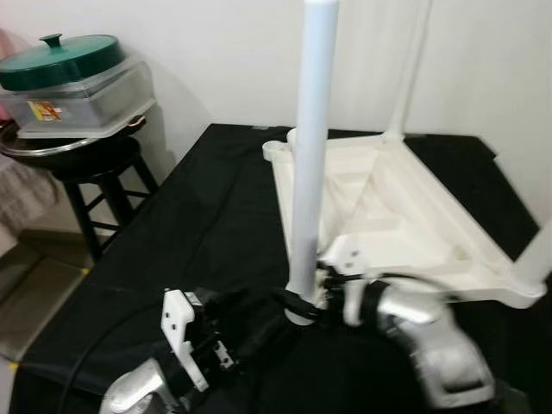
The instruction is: Building children table
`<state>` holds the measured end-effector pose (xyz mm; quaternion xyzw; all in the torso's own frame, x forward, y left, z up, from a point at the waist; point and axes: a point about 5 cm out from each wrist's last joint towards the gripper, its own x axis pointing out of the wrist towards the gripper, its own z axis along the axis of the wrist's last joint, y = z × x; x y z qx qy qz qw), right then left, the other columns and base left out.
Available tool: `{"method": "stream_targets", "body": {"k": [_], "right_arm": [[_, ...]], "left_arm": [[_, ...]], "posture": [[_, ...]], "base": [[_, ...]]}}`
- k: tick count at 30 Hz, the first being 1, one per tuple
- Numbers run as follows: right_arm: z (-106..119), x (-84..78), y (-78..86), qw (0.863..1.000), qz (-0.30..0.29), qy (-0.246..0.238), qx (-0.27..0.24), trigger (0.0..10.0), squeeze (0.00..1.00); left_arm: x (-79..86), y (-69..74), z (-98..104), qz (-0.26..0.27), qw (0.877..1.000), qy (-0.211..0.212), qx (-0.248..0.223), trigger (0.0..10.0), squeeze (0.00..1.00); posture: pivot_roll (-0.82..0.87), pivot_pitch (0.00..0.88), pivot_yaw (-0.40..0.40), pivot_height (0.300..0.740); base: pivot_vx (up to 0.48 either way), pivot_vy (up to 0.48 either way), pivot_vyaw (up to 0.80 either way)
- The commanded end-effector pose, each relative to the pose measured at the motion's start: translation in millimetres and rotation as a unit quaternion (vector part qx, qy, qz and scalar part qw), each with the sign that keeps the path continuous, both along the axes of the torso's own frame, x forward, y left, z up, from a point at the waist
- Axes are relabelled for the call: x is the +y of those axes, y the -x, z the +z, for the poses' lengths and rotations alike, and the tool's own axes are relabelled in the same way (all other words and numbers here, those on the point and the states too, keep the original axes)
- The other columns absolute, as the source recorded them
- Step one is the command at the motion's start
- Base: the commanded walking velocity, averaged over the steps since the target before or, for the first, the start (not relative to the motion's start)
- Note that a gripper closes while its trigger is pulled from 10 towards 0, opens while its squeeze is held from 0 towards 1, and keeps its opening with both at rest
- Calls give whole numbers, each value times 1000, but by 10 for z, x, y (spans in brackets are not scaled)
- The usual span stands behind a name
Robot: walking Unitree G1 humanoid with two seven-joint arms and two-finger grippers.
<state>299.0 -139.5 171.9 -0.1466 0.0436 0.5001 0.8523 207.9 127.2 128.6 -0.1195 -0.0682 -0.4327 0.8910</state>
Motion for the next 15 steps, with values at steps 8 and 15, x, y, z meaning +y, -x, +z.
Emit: {"method": "stream_targets", "body": {"k": [8,15], "right_arm": [[144,-98,-322,995,90,19,28,10000,0],[196,-107,-445,988,144,23,53,10000,0]], "left_arm": [[-72,58,-52,-13,1000,-11,11,10000,0],[-125,34,-50,-24,1000,-10,10,10000,0]], "posture": [[50,54,46,740],[45,54,42,740]], "base": [[0,0,0],[0,0,0]]}}
